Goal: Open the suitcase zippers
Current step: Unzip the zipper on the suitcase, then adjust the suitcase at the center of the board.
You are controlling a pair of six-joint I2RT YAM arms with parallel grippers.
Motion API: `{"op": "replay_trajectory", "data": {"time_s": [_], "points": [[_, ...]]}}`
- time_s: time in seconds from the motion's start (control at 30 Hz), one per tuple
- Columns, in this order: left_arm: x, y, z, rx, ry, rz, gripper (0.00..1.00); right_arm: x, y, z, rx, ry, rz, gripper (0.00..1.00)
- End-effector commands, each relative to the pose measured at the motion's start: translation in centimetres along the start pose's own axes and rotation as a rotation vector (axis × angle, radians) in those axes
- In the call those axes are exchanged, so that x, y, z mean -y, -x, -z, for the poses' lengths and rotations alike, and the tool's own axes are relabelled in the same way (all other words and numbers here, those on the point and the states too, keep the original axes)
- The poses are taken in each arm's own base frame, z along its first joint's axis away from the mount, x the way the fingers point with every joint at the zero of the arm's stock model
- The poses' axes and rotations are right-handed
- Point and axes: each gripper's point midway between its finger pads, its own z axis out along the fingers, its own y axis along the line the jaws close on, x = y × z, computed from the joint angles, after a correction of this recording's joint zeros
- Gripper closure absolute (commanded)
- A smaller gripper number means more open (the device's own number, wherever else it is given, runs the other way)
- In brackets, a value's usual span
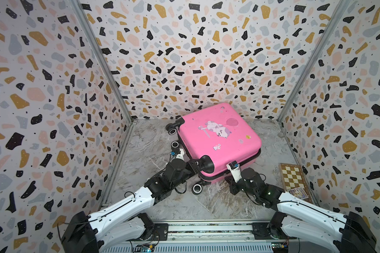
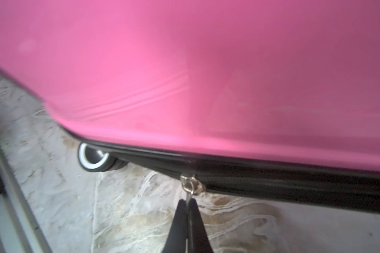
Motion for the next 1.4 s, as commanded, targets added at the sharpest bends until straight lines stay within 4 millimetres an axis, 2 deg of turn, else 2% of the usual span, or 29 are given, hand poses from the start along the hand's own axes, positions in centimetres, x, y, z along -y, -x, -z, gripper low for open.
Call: {"op": "replay_trajectory", "data": {"time_s": [0.0,0.17,0.37,0.53,0.6,0.67,0.7,0.73,0.87,0.93,1.03,1.13,1.37], "points": [[4.0,-2.6,-0.4,-0.139,-0.134,-0.078,0.73,-4.1,1.4,1.1,0.069,0.188,0.048,1.00],[5.2,-3.7,-1.3,-0.152,-0.149,-0.090,0.73,-5.0,1.9,0.8,0.087,0.206,0.052,1.00],[5.3,-5.4,-2.5,-0.154,-0.142,-0.086,0.75,-5.7,2.7,0.6,0.118,0.198,0.060,1.00],[6.1,-6.2,-3.0,-0.147,-0.166,-0.085,0.74,-5.5,1.8,0.7,0.125,0.174,0.052,1.00],[6.4,-6.3,-2.9,-0.162,-0.169,-0.100,0.65,-4.8,1.2,0.6,0.118,0.142,0.036,1.00],[5.7,-6.0,-2.1,-0.151,-0.134,-0.124,0.26,-4.1,0.8,0.8,0.113,0.114,0.026,1.00],[5.2,-5.5,-1.4,-0.139,-0.111,-0.140,0.05,-3.9,0.7,1.0,0.112,0.107,0.019,1.00],[4.7,-5.0,-0.7,-0.137,-0.092,-0.157,0.01,-3.8,0.6,1.1,0.113,0.105,0.016,1.00],[2.3,-2.0,1.9,-0.143,-0.022,-0.177,0.01,-3.4,0.2,1.4,0.114,0.093,0.002,1.00],[0.8,0.5,3.7,-0.109,0.022,-0.174,0.01,-3.4,0.0,1.4,0.113,0.096,-0.002,1.00],[-0.4,4.4,5.5,-0.066,0.051,-0.148,0.01,-3.5,0.0,1.3,0.112,0.102,-0.008,1.00],[0.1,7.7,5.5,-0.082,0.013,-0.121,0.01,-3.7,0.1,1.2,0.110,0.115,-0.011,1.00],[0.3,15.9,1.9,-0.069,-0.085,0.013,0.01,-4.0,0.1,1.1,0.103,0.129,-0.011,1.00]]}}
